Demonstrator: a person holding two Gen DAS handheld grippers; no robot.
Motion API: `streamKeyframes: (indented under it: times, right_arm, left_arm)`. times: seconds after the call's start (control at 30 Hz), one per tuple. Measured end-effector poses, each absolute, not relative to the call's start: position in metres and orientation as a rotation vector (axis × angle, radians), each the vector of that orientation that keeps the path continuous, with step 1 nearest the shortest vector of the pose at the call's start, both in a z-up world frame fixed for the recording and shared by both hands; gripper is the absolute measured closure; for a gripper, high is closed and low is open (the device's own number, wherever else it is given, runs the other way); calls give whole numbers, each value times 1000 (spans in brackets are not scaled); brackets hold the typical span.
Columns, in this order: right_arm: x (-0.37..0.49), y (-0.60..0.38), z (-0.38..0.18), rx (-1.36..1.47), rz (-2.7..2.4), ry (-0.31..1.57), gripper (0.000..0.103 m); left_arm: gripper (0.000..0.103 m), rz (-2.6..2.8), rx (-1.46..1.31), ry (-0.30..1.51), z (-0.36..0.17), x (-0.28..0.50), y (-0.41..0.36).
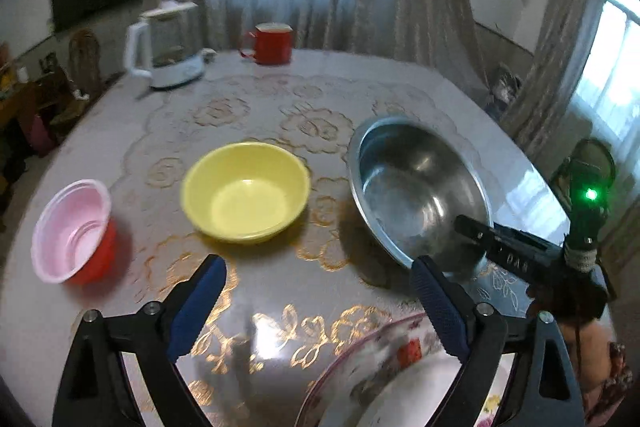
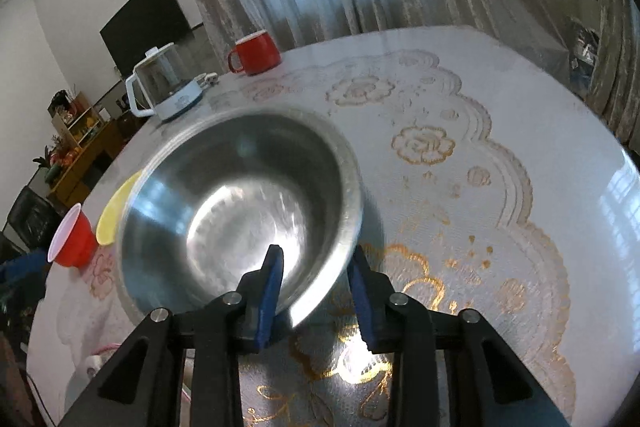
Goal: Organize plates and bowls
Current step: 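Grasp the steel bowl rim with the right gripper while the left gripper grasps it too, then lift the steel bowl with both grippers and carry it beside the plate stack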
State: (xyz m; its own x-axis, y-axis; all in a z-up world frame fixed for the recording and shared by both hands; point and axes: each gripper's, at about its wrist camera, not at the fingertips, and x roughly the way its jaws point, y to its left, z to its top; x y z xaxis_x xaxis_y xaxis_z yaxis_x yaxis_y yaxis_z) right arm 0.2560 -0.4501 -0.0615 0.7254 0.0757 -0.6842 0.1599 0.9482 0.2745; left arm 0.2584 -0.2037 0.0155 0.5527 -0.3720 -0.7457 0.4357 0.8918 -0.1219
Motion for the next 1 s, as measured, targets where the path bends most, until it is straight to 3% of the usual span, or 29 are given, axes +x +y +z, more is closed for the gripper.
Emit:
streamKeyframes:
  times: [0.3,0.33,0.4,0.53,0.6,1.0]
  right_arm:
    - [251,-466,-72,446,-14,750,84]
    - [251,-465,-71,441,-14,751,84]
    - [252,-463,-71,427,-27,756,84]
    - [253,-461,-70,417,-25,763,84]
    - [253,-458,-68,397,-23,758,84]
    - [240,-455,-61,376,-37,692,85]
  left_arm:
    - [19,-542,101,918,0,290,-239]
    - [24,-529,110,929,-2,293,-244]
    - [53,-520,115,972,-8,300,-251]
    - [65,-519,142,978,-15,301,-262]
    - [82,-521,208,959,-17,296,-270]
    - [80,-540,192,923,-9,277,-266]
